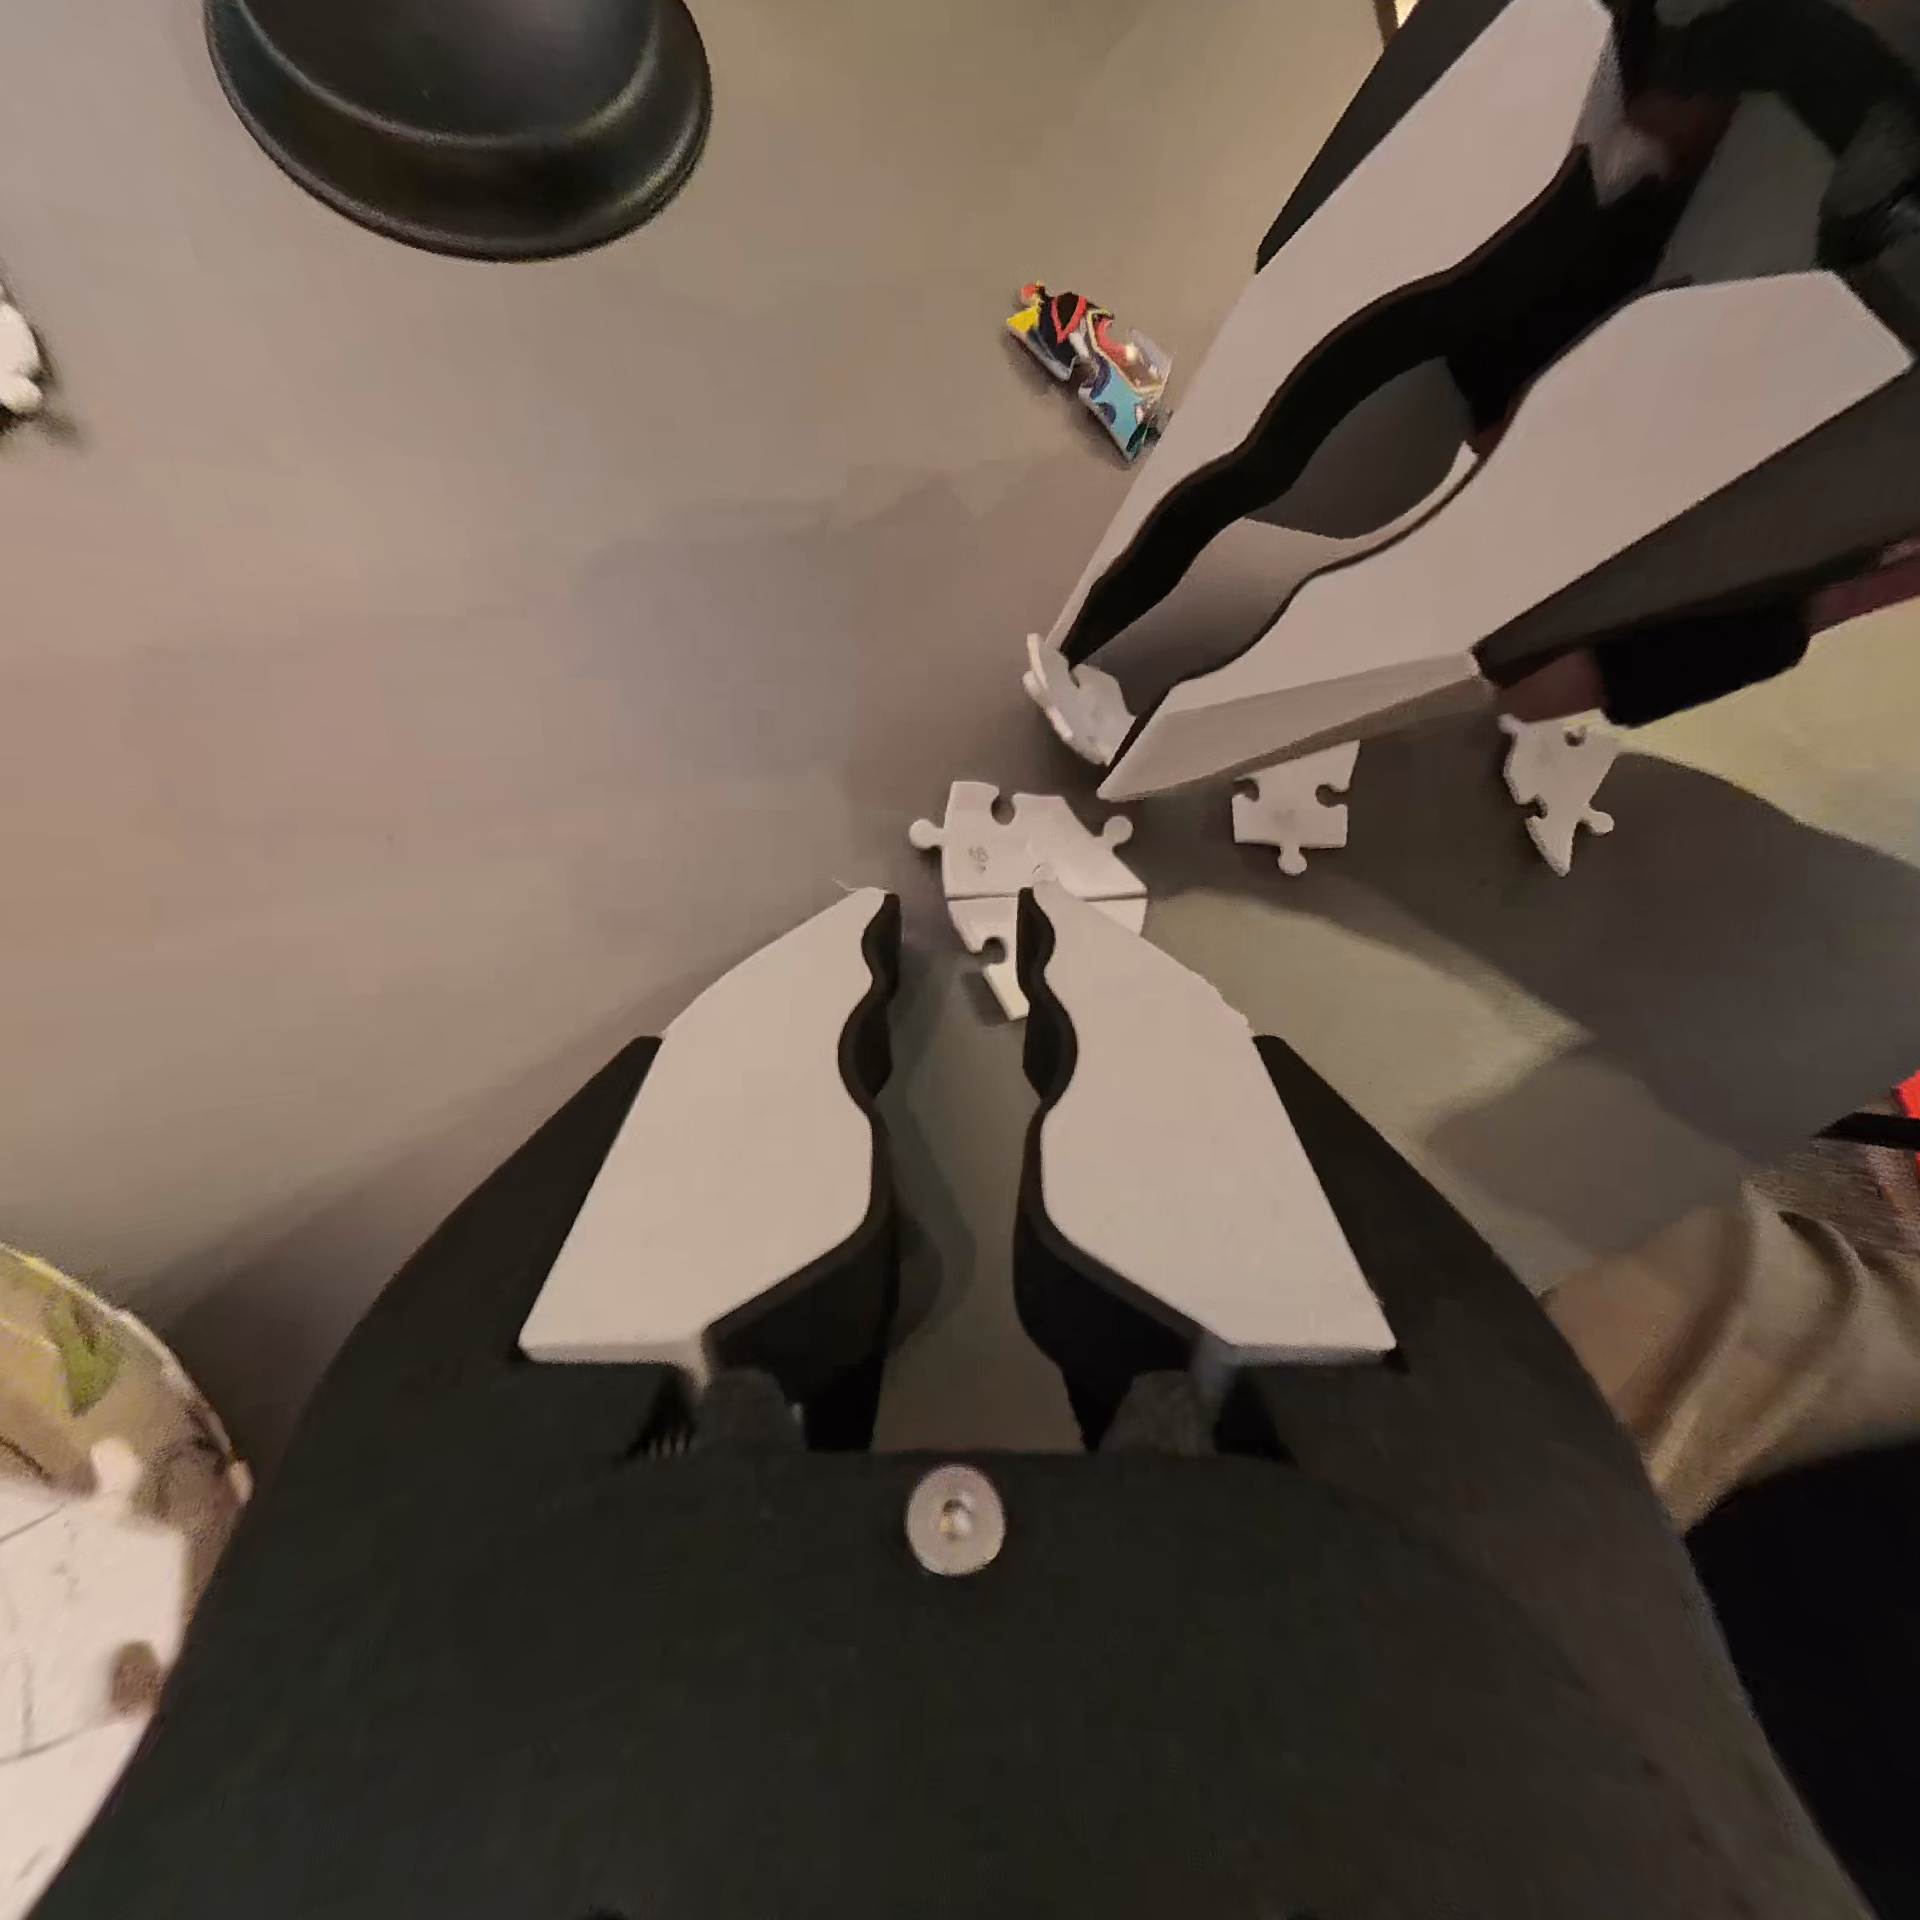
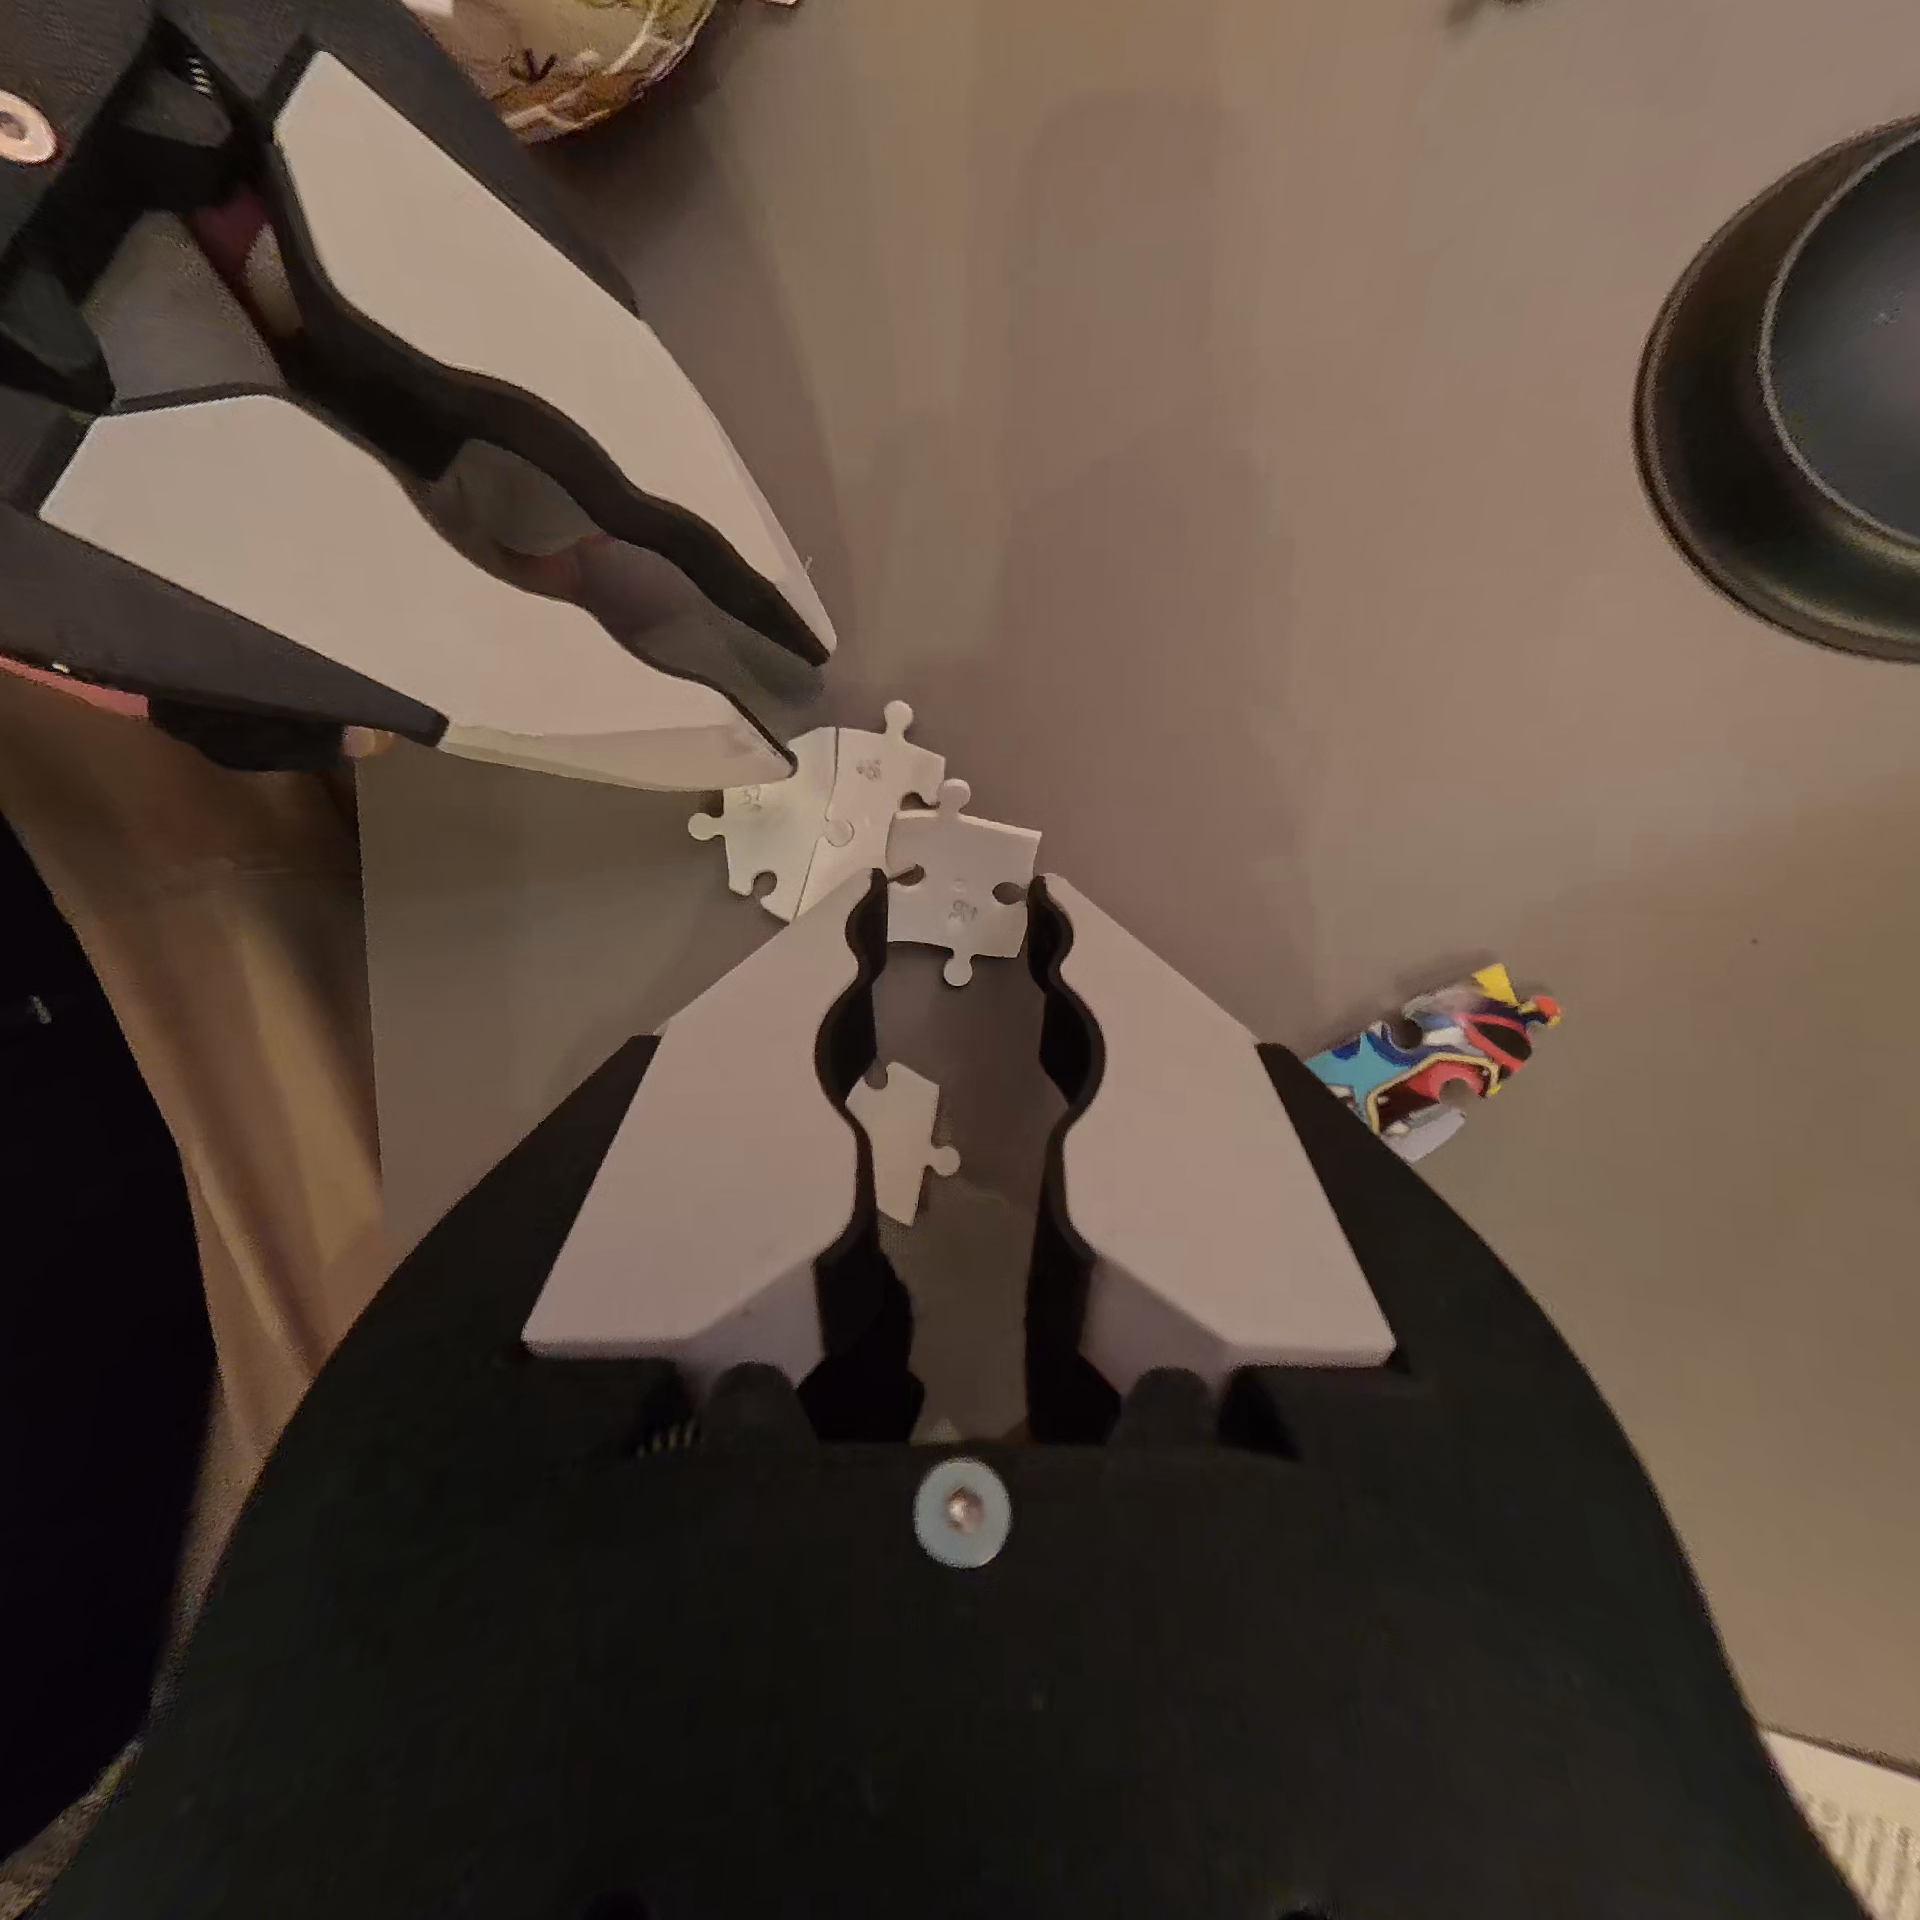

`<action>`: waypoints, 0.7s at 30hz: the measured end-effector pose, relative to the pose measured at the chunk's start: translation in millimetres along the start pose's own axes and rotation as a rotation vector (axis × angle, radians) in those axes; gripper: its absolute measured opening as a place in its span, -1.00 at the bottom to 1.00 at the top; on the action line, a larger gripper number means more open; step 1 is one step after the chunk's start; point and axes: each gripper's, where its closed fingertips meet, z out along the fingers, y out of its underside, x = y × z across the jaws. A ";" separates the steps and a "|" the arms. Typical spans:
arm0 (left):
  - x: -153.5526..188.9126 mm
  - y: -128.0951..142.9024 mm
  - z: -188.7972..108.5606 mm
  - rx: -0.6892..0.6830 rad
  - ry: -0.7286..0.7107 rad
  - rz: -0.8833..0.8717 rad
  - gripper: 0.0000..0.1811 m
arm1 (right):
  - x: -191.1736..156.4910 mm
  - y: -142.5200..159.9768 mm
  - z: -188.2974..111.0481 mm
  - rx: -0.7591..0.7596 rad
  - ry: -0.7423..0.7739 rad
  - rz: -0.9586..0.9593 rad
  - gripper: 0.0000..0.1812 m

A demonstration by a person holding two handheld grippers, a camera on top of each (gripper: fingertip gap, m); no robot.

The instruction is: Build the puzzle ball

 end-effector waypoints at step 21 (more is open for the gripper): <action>6.8 -5.7 17.4 0.023 -0.154 0.417 -0.76 | -6.3 19.7 -8.9 -0.030 -0.004 0.142 -0.70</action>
